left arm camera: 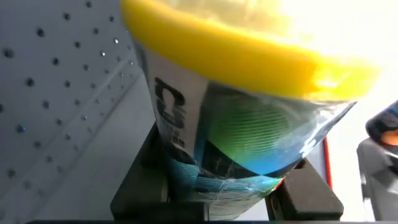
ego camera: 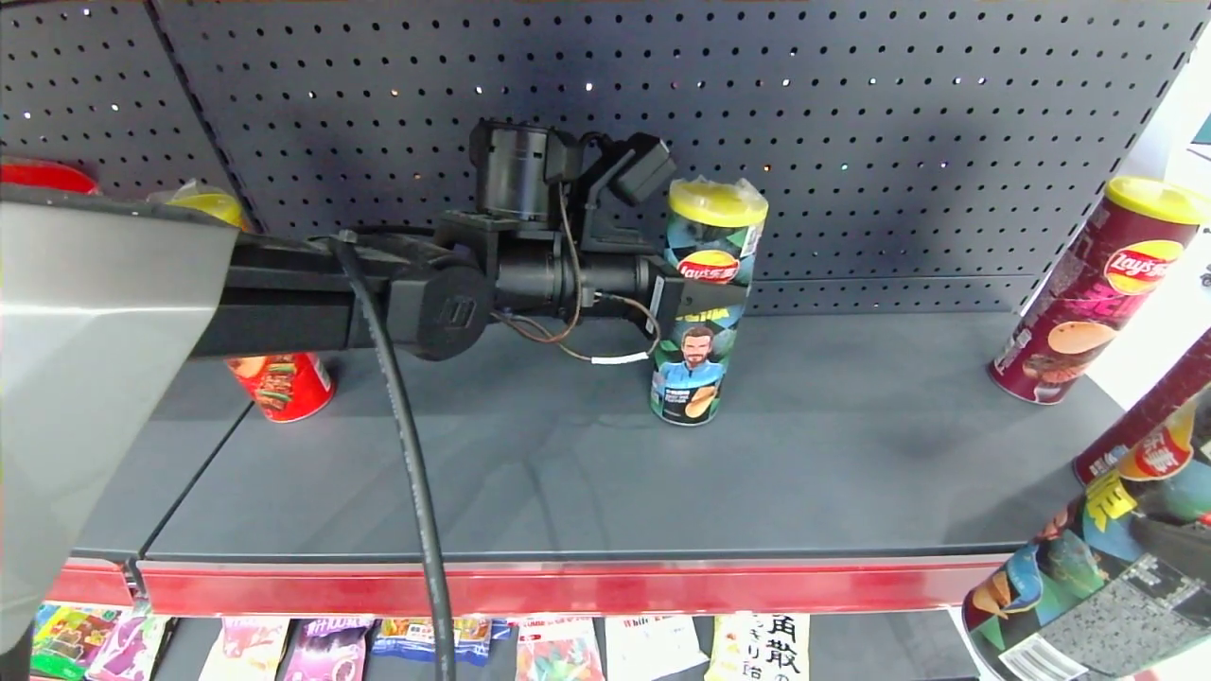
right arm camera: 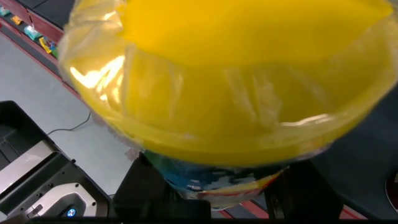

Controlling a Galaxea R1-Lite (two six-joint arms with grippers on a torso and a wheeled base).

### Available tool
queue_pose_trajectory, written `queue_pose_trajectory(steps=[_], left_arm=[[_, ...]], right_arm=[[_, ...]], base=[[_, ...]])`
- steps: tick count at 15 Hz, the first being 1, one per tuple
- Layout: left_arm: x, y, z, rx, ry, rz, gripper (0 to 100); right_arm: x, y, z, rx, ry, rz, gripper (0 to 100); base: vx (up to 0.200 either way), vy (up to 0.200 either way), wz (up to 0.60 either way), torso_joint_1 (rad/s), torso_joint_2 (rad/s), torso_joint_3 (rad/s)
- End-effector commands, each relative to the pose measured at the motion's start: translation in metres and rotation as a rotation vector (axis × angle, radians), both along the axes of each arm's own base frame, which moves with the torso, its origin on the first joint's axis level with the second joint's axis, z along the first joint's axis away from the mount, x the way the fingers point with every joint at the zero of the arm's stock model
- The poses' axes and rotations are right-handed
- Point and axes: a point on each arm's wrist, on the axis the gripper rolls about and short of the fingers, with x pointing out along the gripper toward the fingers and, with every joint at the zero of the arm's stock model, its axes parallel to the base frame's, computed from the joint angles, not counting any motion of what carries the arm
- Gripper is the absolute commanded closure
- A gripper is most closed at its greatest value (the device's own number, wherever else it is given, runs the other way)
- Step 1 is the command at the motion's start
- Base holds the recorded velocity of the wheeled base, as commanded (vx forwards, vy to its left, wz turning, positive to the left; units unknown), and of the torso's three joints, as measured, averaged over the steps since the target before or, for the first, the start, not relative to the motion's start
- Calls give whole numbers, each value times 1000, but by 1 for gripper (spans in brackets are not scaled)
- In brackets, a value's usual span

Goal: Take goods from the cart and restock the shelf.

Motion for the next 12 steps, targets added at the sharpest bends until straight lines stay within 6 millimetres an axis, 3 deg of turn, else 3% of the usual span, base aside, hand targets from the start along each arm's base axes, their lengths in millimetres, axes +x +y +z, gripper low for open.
queue_pose_trajectory(steps=[1,4,12], left_arm=[[-23,3,15,-7,-1,4,100],[-50,10,15,19,24,4,100],[-87,15,0,30,52,43,100]], right_arm=[[1,0,0,-1,3,-1,100],[3,1,-1,-3,9,0,100],[6,2,-1,-6,21,4,100]], base=[[0,0,0,0,0,0],[0,0,0,0,0,0],[0,0,0,0,0,0]])
